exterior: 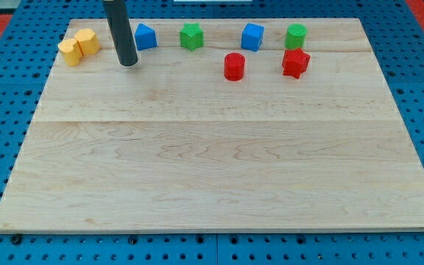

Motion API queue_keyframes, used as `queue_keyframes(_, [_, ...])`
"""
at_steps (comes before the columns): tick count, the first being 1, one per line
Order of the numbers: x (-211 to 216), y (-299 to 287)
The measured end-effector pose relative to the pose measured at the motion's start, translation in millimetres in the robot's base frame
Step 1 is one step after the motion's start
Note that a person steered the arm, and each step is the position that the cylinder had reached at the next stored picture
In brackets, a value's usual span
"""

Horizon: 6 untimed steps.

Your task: Push red circle slightly down and left

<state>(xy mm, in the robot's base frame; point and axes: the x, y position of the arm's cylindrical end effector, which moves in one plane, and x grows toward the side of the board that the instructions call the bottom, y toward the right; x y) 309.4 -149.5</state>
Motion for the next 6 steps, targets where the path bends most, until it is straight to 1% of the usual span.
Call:
queue_keyframes(1, [0,4])
queue_keyframes(2, [1,27])
queue_keyframes(4, [1,126])
queue_keyframes(5, [-10,133])
queue_keyframes(6, [-26,182])
